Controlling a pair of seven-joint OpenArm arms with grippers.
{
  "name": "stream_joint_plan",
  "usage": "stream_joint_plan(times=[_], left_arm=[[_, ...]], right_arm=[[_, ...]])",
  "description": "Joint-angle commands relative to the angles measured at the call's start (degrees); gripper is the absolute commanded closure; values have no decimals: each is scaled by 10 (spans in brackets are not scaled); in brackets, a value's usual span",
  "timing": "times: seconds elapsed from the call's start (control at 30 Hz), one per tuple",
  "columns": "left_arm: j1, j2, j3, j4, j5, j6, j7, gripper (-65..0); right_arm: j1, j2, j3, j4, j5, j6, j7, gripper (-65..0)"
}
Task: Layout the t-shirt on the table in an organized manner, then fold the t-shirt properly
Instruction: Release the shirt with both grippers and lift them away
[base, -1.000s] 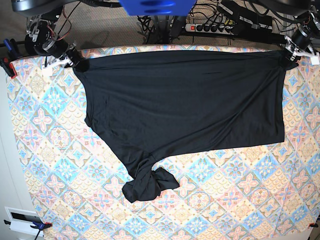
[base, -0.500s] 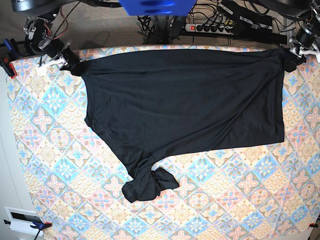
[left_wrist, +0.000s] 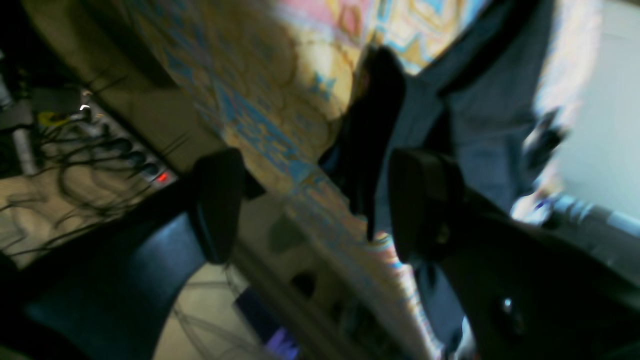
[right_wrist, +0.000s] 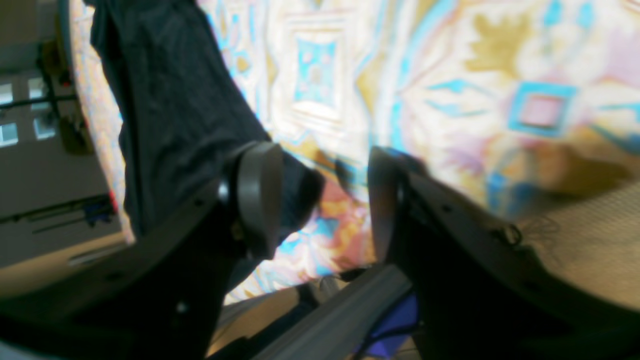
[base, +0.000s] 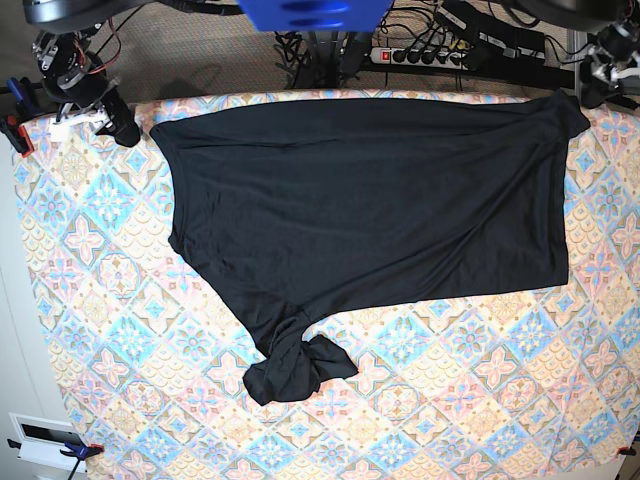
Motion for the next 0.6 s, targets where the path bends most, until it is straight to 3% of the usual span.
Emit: stream_joint_plan(times=[0.0,0.1,0.23,0.37,0.47,0.57], left_arm=[[3,-21,-27,32,-27,-6,1,-437],[3,-20,-81,87,-50,-6,7,-437],[-1,-22,-81,120,-115,-6,4,-437],[-29,-23,-81,160,-152,-6,4,-437],[-62,-21,-81,198,-130,-6,4,-437],[-91,-19,-62,223,-109,-6,4,-437]], right_arm=[[-6,10,10,16,-8,-5,4,-280],[-2,10,17,55,-8,-5,5,-280],[-1,12,39,123,-10,-5,7,-280],[31,58,29,171,-10,-5,5,-280],[101,109,-43,172,-11,-5,4,-280],[192,167,-171,107,-11,-3,5,-280]])
